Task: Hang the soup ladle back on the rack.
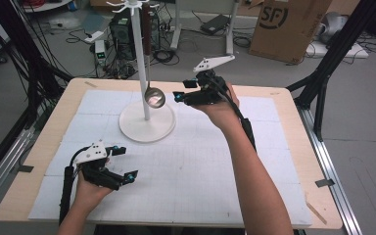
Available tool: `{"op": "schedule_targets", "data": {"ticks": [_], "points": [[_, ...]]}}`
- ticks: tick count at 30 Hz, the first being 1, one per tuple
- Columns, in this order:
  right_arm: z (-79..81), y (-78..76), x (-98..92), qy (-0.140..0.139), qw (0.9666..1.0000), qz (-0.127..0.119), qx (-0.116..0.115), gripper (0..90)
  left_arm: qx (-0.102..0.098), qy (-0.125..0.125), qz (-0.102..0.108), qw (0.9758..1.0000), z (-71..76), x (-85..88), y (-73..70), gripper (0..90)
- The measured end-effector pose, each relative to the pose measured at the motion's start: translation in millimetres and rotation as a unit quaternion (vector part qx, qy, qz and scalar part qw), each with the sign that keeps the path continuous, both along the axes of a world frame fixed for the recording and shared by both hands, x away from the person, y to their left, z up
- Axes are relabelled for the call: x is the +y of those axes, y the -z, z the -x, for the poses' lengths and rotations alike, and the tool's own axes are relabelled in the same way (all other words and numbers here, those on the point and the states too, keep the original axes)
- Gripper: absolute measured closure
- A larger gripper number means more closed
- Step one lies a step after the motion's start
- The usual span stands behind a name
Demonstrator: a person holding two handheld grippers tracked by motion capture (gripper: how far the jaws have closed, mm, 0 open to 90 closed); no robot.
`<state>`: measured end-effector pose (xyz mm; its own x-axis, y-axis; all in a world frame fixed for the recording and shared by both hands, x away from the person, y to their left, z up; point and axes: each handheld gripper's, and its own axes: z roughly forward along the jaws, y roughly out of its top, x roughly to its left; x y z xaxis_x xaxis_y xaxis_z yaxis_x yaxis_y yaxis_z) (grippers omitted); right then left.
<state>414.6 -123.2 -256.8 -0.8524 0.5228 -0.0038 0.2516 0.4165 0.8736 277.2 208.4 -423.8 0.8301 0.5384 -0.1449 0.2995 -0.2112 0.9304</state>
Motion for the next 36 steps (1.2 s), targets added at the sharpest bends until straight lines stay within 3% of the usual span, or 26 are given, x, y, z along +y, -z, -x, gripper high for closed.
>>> {"op": "schedule_targets", "data": {"ticks": [14,24,26,36], "points": [[23.4,28.2,-25.8,0.018,0.9995,-0.023,0.010,35.2,0.001,0.003,-0.004,1.0000,1.4,-0.7,0.3,2.5],[38.5,46.8,-42.0,0.022,0.9990,-0.040,0.003,28.8,0.004,0.004,-0.005,1.0000,1.8,-1.8,1.4,2.5],[40.5,51.5,-45.4,0.029,0.9988,-0.037,0.012,27.9,0.003,0.004,-0.005,1.0000,2.2,-2.1,1.4,2.5],[49.2,75.5,-58.7,0.046,0.9984,-0.031,0.014,22.4,0.004,0.002,-0.005,1.0000,2.2,-2.0,1.7,2.5]]}}
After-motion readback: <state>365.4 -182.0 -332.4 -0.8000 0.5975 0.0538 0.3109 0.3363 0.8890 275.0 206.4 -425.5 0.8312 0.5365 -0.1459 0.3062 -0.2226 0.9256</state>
